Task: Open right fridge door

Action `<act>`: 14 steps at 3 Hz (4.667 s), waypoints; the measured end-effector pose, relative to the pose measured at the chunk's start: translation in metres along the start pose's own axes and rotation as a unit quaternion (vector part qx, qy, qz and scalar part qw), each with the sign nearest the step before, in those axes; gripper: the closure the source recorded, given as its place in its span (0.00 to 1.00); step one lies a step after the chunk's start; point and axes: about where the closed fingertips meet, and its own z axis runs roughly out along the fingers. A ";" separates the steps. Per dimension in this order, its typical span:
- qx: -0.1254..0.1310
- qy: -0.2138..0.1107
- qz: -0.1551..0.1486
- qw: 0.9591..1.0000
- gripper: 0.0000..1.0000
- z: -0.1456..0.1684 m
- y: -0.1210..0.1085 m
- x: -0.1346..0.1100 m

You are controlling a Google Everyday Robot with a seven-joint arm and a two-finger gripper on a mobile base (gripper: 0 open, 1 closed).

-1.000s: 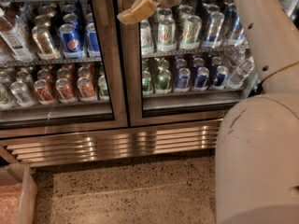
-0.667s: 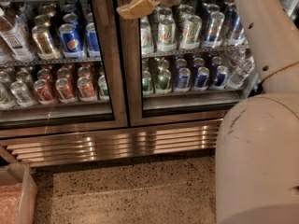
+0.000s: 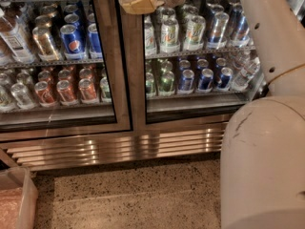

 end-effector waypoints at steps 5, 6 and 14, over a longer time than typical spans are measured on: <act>-0.001 0.003 0.000 1.000 1.00 -0.003 0.006 -0.005; -0.001 0.003 0.000 1.000 1.00 -0.004 0.007 -0.006; 0.035 0.110 0.083 0.990 1.00 -0.041 0.074 -0.049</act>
Offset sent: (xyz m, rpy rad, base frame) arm -0.1141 -0.0033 0.0258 0.0141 0.0458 -0.0959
